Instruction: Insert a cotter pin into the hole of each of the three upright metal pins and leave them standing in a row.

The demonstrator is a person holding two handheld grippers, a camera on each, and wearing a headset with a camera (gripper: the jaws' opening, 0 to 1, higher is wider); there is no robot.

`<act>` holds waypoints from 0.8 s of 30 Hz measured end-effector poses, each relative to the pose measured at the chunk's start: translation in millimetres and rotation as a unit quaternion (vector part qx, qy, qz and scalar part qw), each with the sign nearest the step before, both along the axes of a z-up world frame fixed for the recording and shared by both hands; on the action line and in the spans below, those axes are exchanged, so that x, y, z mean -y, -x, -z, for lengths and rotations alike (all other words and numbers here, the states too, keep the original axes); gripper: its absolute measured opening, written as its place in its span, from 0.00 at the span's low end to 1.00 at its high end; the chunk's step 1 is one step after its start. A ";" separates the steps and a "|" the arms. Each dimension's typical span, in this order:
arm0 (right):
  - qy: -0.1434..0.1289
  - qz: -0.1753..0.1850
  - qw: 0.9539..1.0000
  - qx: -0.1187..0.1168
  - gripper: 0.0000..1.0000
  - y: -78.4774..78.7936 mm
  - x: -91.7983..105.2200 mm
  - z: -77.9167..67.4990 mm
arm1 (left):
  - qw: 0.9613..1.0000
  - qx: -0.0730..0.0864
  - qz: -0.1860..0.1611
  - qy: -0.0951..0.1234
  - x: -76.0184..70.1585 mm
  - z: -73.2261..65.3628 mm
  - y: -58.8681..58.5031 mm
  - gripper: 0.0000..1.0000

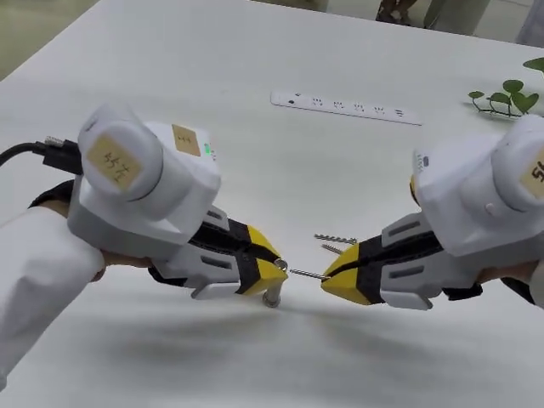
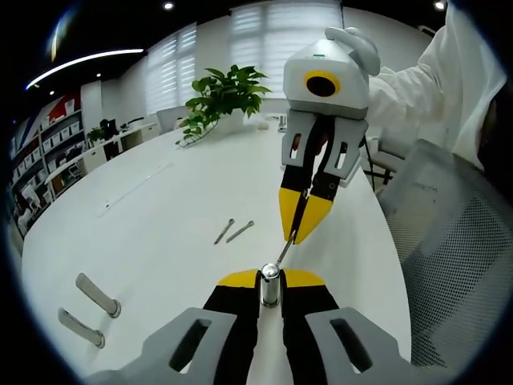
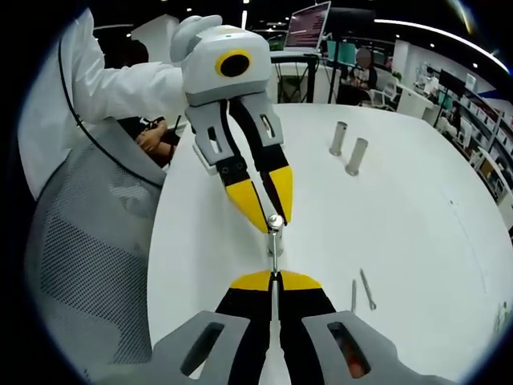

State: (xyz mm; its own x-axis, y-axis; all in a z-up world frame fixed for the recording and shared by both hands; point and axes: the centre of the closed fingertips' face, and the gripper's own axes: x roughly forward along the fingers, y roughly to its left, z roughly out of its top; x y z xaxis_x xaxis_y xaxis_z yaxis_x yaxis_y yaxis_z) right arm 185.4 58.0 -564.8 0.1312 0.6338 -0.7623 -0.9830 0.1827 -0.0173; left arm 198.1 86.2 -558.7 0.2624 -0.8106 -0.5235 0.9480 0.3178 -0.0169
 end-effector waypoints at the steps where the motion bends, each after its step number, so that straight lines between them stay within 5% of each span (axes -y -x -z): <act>1: -0.001 0.000 1.000 0.001 0.00 0.0 -0.9 -0.1 | 1.000 0.000 0.000 0.001 0.1 0.1 0.6 0.06; 24: 0.006 -0.014 1.000 0.005 0.00 -0.9 -12.9 -2.1 | 1.000 -0.017 -0.021 0.000 -1.8 -2.5 3.9 0.06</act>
